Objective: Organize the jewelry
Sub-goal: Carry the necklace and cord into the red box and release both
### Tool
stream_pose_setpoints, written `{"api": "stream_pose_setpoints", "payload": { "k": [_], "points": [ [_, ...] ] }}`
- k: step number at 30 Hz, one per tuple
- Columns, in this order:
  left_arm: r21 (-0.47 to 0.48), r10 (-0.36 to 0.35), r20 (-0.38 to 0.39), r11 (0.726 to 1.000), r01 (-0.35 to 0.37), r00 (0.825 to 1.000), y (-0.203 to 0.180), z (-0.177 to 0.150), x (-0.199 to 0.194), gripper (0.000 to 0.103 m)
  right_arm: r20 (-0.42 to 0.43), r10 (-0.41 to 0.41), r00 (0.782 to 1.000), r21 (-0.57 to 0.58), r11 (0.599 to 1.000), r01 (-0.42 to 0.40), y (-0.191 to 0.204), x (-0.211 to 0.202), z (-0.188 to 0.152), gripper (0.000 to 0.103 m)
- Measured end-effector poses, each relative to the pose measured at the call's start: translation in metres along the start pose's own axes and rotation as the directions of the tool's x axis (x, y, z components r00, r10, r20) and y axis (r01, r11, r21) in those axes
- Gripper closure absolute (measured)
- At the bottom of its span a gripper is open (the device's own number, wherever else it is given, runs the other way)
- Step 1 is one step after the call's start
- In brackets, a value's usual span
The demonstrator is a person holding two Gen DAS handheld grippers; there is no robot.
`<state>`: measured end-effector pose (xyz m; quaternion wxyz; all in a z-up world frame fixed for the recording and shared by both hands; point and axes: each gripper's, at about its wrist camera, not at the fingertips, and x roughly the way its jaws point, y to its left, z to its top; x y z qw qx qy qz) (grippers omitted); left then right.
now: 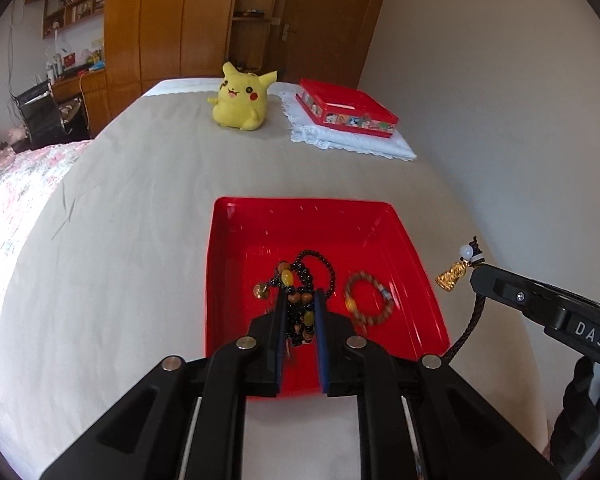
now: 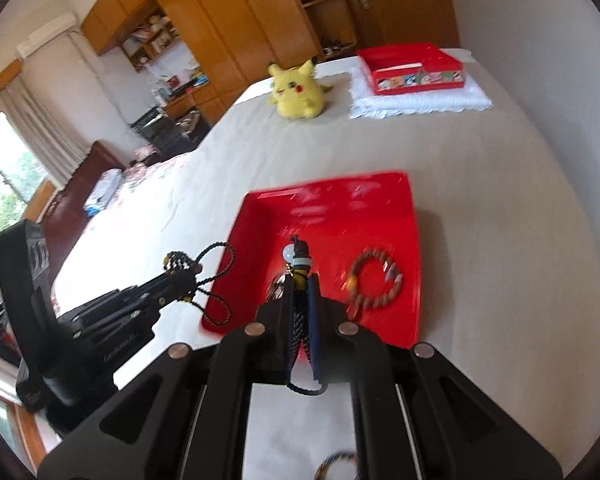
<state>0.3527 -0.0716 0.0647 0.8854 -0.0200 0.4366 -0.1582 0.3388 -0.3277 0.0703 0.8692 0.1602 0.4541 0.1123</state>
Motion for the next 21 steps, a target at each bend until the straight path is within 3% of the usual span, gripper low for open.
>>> {"api": "stream_pose_setpoints", "payload": {
  "k": [6, 15, 18, 19, 21],
  "points": [
    [-0.010, 0.009, -0.056, 1.000, -0.010, 0.998, 0.004, 0.018, 0.060, 0.091, -0.059, -0.040, 0.997, 0.009, 0.999, 0.041, -0.019, 0.072, 0.027, 0.098],
    [-0.023, 0.087, -0.149, 0.996, -0.091, 0.985, 0.016, 0.030, 0.137, 0.091, -0.160, -0.092, 0.983, 0.006, 0.996, 0.094, -0.034, 0.150, 0.035, 0.098],
    [-0.034, 0.081, -0.189, 0.995, -0.089, 0.979, 0.020, 0.032, 0.151, 0.089, -0.149, -0.136, 0.979, -0.015, 0.991, 0.135, -0.035, 0.159, 0.035, 0.093],
    [-0.040, 0.074, -0.198, 0.996, -0.083, 0.977, 0.022, 0.032, 0.153, 0.086, -0.142, -0.141, 0.980, -0.020, 0.990, 0.140, -0.036, 0.158, 0.035, 0.082],
    [-0.041, 0.049, -0.207, 0.997, -0.059, 0.977, 0.023, 0.032, 0.152, 0.078, -0.127, -0.136, 0.983, -0.027, 0.991, 0.134, -0.036, 0.153, 0.034, 0.080]
  ]
}}
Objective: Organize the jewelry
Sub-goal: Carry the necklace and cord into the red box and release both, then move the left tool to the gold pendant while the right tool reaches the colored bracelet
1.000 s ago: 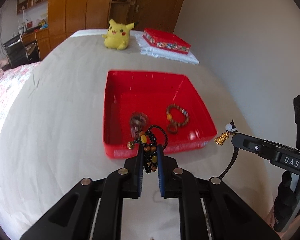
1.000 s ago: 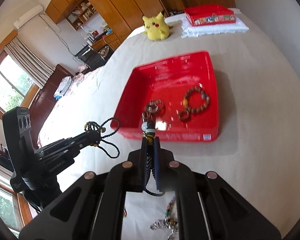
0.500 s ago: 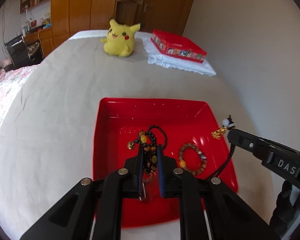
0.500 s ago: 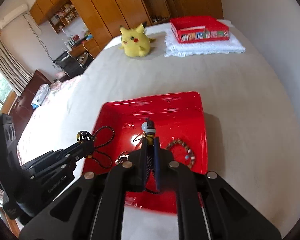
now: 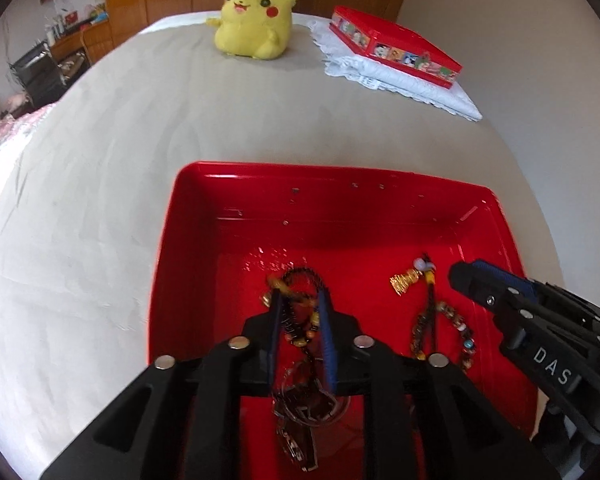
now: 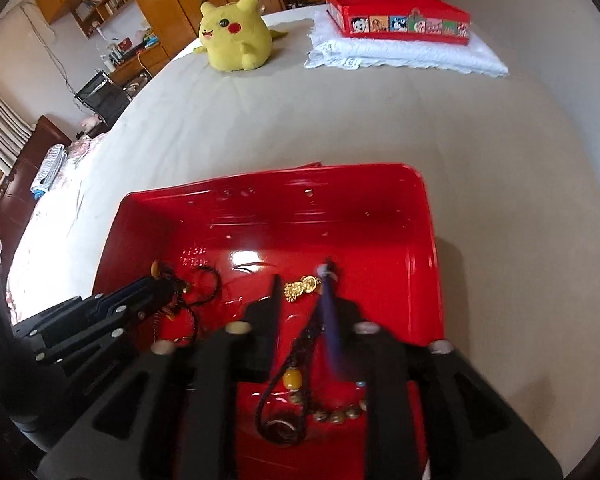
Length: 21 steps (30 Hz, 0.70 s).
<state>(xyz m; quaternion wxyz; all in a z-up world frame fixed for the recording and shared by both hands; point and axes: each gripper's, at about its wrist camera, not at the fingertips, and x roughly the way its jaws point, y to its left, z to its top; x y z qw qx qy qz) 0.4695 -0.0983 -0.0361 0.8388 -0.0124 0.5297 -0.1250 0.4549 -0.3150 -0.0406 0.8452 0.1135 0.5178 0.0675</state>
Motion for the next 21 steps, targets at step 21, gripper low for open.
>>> {"api": "stream_pose_setpoints", "payload": {
  "k": [21],
  "points": [
    [0.102, 0.044, 0.035, 0.994, -0.047, 0.998, 0.014, -0.227, -0.131, 0.058, -0.039, 0.166, 0.985, -0.055, 0.984, -0.168, 0.002, -0.129, -0.189, 0.080]
  ]
}}
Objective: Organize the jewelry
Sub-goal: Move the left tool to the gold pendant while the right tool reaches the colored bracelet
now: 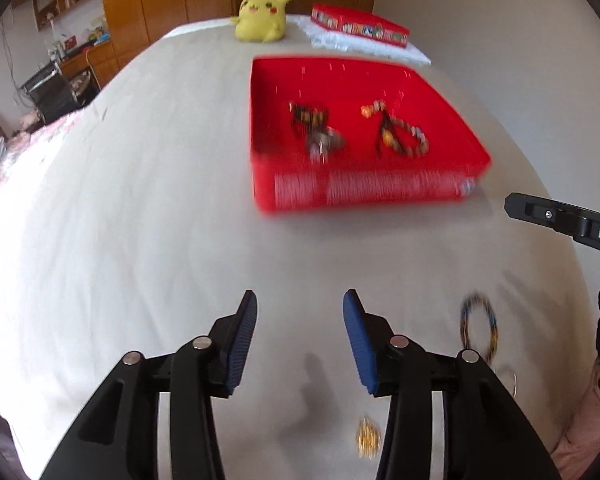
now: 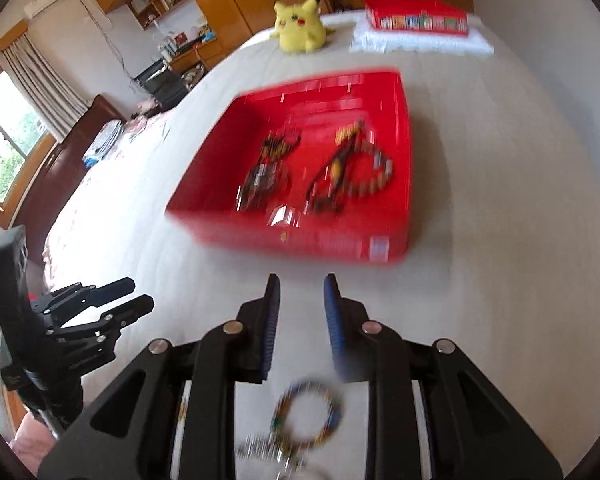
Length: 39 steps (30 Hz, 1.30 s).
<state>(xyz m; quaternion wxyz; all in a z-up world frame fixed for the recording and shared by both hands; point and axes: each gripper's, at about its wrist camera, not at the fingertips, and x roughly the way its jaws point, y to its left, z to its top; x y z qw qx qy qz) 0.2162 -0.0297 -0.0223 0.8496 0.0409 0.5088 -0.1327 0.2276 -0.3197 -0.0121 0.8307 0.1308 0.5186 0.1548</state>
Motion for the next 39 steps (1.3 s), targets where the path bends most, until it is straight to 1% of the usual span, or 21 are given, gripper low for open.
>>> {"api": "stream_pose_setpoints", "payload": {
  "k": [2, 3, 6, 9, 12, 16, 21, 22, 23, 25, 26, 32, 35, 39],
  "points": [
    [-0.008, 0.001, -0.029, 1.000, -0.002, 1.000, -0.002, -0.022, -0.002, 0.058, -0.030, 0.002, 1.000, 0.023, 1.000, -0.001, 0.000, 0.001, -0.019, 0.080],
    [-0.014, -0.011, -0.043, 1.000, 0.011, 0.999, -0.004, -0.032, -0.003, 0.058, -0.040, 0.001, 0.999, 0.028, 1.000, 0.000, 0.000, 0.001, -0.026, 0.080],
    [-0.009, -0.025, -0.058, 1.000, 0.024, 0.998, -0.012, -0.053, -0.006, 0.058, -0.061, 0.010, 0.998, 0.042, 0.999, -0.007, 0.002, 0.000, -0.050, 0.080],
    [-0.015, -0.048, -0.080, 0.999, 0.047, 0.996, -0.017, -0.067, -0.005, 0.058, -0.072, 0.021, 0.997, 0.053, 0.998, -0.017, 0.002, -0.003, -0.068, 0.080],
    [-0.016, -0.049, -0.095, 0.999, 0.047, 0.994, -0.020, -0.080, -0.002, 0.058, -0.077, 0.036, 0.996, 0.051, 0.998, -0.032, 0.006, -0.008, -0.083, 0.080],
    [-0.029, -0.059, -0.124, 0.998, 0.056, 0.991, -0.027, -0.088, 0.007, 0.059, -0.068, 0.049, 0.996, 0.054, 0.998, -0.045, 0.007, -0.015, -0.096, 0.080],
    [-0.021, -0.048, -0.123, 0.999, 0.046, 0.991, -0.036, -0.090, 0.011, 0.059, -0.066, 0.053, 0.996, 0.065, 0.997, -0.049, 0.004, -0.017, -0.103, 0.080],
    [-0.016, -0.046, -0.125, 0.999, 0.045, 0.991, -0.038, -0.089, 0.012, 0.063, -0.067, 0.056, 0.996, 0.069, 0.996, -0.051, 0.003, -0.017, -0.105, 0.080],
    [-0.011, -0.042, -0.131, 0.999, 0.041, 0.990, -0.041, -0.089, 0.014, 0.072, -0.068, 0.057, 0.996, 0.070, 0.996, -0.052, 0.003, -0.015, -0.103, 0.080],
    [0.003, -0.041, -0.145, 0.999, 0.042, 0.989, -0.044, -0.088, 0.017, 0.081, -0.068, 0.059, 0.996, 0.070, 0.996, -0.054, 0.001, -0.014, -0.103, 0.080],
    [0.004, -0.044, -0.150, 0.999, 0.045, 0.988, -0.043, -0.088, 0.018, 0.084, -0.068, 0.060, 0.996, 0.069, 0.996, -0.055, 0.001, -0.014, -0.103, 0.080],
    [0.019, -0.058, -0.165, 0.998, 0.062, 0.985, -0.048, -0.087, 0.020, 0.084, -0.097, 0.081, 0.992, 0.074, 0.994, -0.074, 0.004, -0.009, -0.104, 0.080],
    [0.020, -0.065, -0.166, 0.997, 0.069, 0.984, -0.048, -0.086, 0.020, 0.084, -0.116, 0.104, 0.988, 0.081, 0.992, -0.095, 0.008, -0.007, -0.105, 0.080],
    [0.010, -0.083, -0.165, 0.996, 0.085, 0.983, -0.042, -0.087, 0.017, 0.084, -0.128, 0.102, 0.986, 0.080, 0.992, -0.093, 0.014, -0.006, -0.106, 0.080]
  ]
}}
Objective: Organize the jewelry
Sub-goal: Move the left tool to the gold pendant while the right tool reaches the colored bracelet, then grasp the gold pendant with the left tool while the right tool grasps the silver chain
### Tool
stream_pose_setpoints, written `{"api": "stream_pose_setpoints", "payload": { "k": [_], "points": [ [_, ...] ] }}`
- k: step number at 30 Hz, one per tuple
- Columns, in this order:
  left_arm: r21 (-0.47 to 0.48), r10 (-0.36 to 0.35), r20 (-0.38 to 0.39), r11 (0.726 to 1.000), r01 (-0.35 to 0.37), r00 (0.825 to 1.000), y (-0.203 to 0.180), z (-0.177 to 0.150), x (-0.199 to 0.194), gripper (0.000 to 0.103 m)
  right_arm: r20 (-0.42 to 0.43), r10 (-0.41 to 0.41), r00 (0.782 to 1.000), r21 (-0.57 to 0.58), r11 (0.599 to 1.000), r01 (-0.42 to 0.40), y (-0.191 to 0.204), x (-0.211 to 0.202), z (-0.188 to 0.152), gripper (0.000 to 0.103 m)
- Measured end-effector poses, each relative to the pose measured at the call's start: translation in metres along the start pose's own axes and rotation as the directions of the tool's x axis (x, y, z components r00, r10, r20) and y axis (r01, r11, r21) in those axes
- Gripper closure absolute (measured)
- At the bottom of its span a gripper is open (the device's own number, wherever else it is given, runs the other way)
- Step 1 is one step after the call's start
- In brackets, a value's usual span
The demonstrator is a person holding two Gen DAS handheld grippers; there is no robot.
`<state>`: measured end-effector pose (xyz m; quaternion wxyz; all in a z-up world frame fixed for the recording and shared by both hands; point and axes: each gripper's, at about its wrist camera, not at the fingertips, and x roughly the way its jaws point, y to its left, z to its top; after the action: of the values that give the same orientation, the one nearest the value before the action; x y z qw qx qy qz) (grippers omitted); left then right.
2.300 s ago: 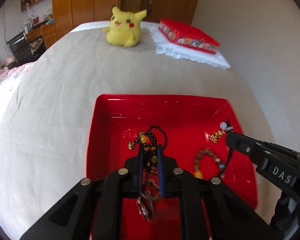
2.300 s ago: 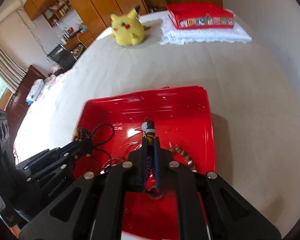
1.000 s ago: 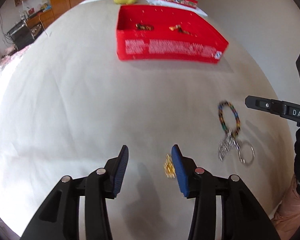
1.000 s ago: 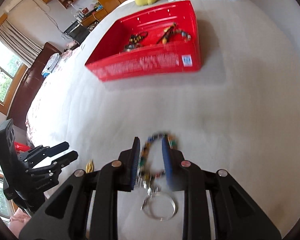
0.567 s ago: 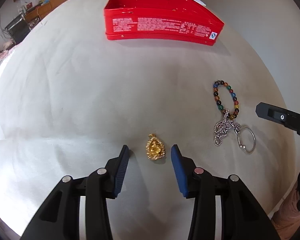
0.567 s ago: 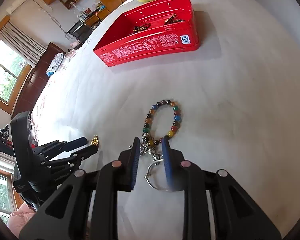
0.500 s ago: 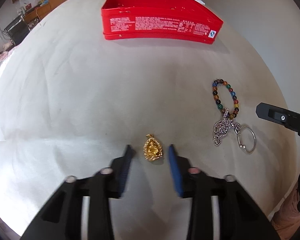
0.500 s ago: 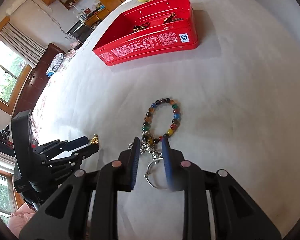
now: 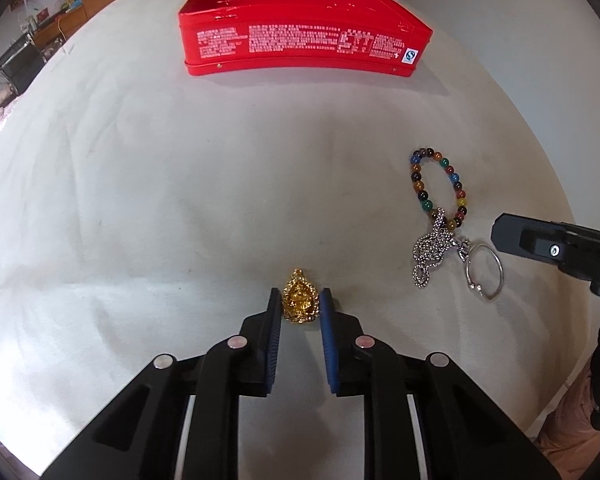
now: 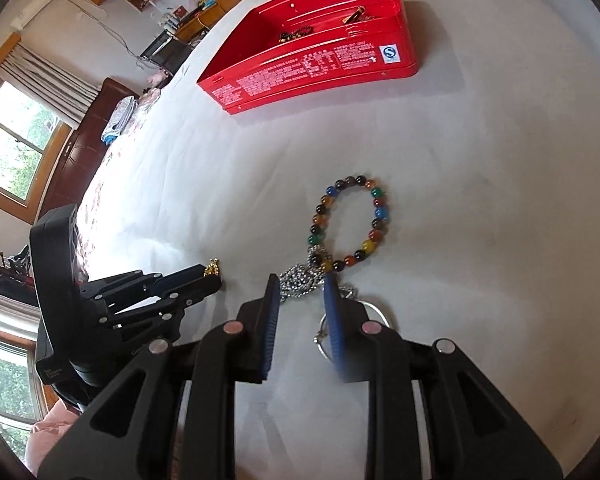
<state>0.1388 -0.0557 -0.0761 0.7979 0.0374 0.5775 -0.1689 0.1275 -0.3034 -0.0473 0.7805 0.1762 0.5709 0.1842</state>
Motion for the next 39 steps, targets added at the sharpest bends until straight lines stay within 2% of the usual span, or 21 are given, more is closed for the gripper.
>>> {"api": "stream_pose_setpoints", "payload": {
  "k": [9, 13, 16, 22, 28, 30, 32, 34, 37, 39],
  "points": [
    [-0.037, 0.022, 0.045, 0.999, -0.020, 0.999, 0.018, 0.003, -0.013, 0.084, -0.067, -0.027, 0.997, 0.003, 1.000, 0.027, 0.005, 0.017, 0.002, 0.080],
    [-0.063, 0.025, 0.059, 0.998, -0.021, 0.998, 0.030, 0.001, -0.018, 0.084, -0.092, -0.057, 0.994, 0.014, 0.998, 0.059, 0.002, 0.027, 0.005, 0.064],
    [-0.074, 0.020, 0.062, 0.997, -0.015, 0.998, 0.036, 0.000, -0.020, 0.084, -0.106, -0.071, 0.992, 0.009, 0.997, 0.073, 0.002, 0.034, 0.007, 0.055],
    [-0.084, 0.007, 0.063, 0.996, -0.002, 0.998, 0.038, 0.001, -0.019, 0.084, -0.110, -0.108, 0.988, -0.033, 0.994, 0.105, 0.015, 0.041, 0.006, 0.053],
    [-0.081, -0.013, 0.064, 0.997, 0.019, 0.998, 0.039, 0.002, -0.017, 0.084, -0.125, -0.169, 0.978, -0.116, 0.981, 0.155, 0.032, 0.053, 0.006, 0.054],
    [-0.081, -0.017, 0.065, 0.996, 0.022, 0.998, 0.040, 0.002, -0.018, 0.084, -0.118, -0.197, 0.973, -0.144, 0.973, 0.180, 0.037, 0.054, 0.006, 0.057],
    [-0.098, -0.014, 0.064, 0.995, 0.020, 0.998, 0.042, 0.002, -0.019, 0.084, -0.103, -0.240, 0.965, -0.182, 0.959, 0.219, 0.041, 0.057, 0.005, 0.069],
    [-0.101, -0.017, 0.064, 0.995, 0.023, 0.998, 0.043, 0.002, -0.019, 0.084, -0.085, -0.280, 0.956, -0.220, 0.941, 0.256, 0.046, 0.059, 0.003, 0.076],
    [-0.101, -0.020, 0.064, 0.995, 0.027, 0.998, 0.044, 0.001, -0.020, 0.084, -0.087, -0.268, 0.959, -0.214, 0.946, 0.245, 0.043, 0.056, 0.004, 0.083],
    [-0.101, -0.021, 0.066, 0.994, 0.028, 0.998, 0.045, 0.001, -0.021, 0.084, -0.097, -0.227, 0.969, -0.184, 0.961, 0.207, 0.039, 0.053, 0.007, 0.084]
  ]
}}
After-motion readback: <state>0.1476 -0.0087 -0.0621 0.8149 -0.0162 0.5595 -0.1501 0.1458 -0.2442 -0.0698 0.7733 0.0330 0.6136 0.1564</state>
